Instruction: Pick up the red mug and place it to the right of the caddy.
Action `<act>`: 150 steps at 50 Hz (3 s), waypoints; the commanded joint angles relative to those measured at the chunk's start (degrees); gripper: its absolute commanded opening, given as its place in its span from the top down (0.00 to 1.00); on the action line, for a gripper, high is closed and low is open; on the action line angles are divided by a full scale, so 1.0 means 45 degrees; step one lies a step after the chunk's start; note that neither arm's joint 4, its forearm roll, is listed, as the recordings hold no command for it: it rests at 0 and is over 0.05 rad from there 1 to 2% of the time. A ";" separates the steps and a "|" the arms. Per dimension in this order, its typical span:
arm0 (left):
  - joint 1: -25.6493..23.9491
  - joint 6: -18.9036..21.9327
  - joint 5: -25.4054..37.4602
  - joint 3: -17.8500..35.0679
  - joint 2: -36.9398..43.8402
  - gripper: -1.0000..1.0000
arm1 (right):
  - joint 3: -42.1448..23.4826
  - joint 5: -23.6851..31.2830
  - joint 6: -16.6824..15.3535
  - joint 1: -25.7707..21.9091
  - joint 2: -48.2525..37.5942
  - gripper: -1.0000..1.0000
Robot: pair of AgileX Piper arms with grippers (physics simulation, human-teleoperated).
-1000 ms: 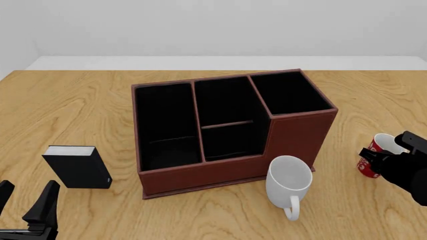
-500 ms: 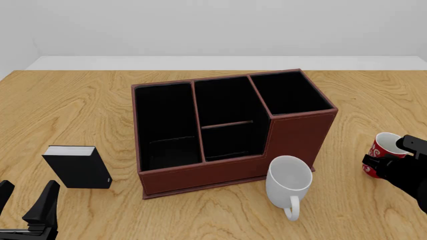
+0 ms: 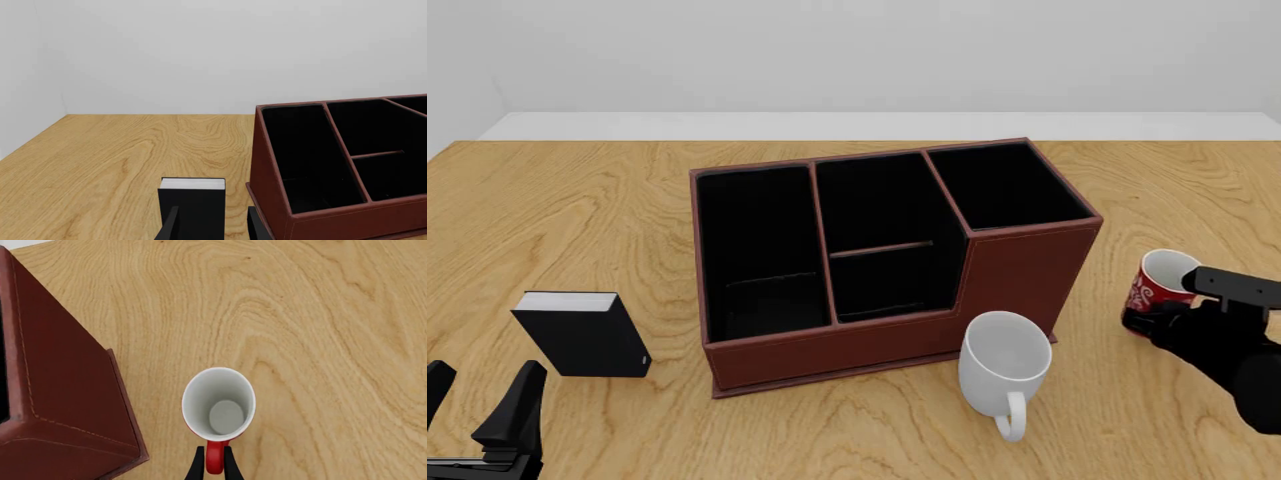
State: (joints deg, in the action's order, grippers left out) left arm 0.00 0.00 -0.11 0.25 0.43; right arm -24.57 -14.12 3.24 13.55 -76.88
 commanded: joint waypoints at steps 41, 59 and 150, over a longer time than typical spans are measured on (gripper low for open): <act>0.0000 0.0000 0.0000 0.0000 0.0000 0.00 | -0.0932 -0.1660 0.0298 -0.1389 -0.2673 1.00; 0.0000 0.0000 0.0000 0.0000 0.0000 0.00 | -0.0591 -0.2029 0.0540 -0.1461 -0.2942 1.00; 0.0000 0.0000 0.0000 0.0000 0.0000 0.00 | 0.4234 0.4552 0.1389 -0.1775 0.9789 0.00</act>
State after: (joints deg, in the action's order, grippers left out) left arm 0.00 0.00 -0.11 0.25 0.43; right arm -10.21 -9.30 9.55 6.53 -56.43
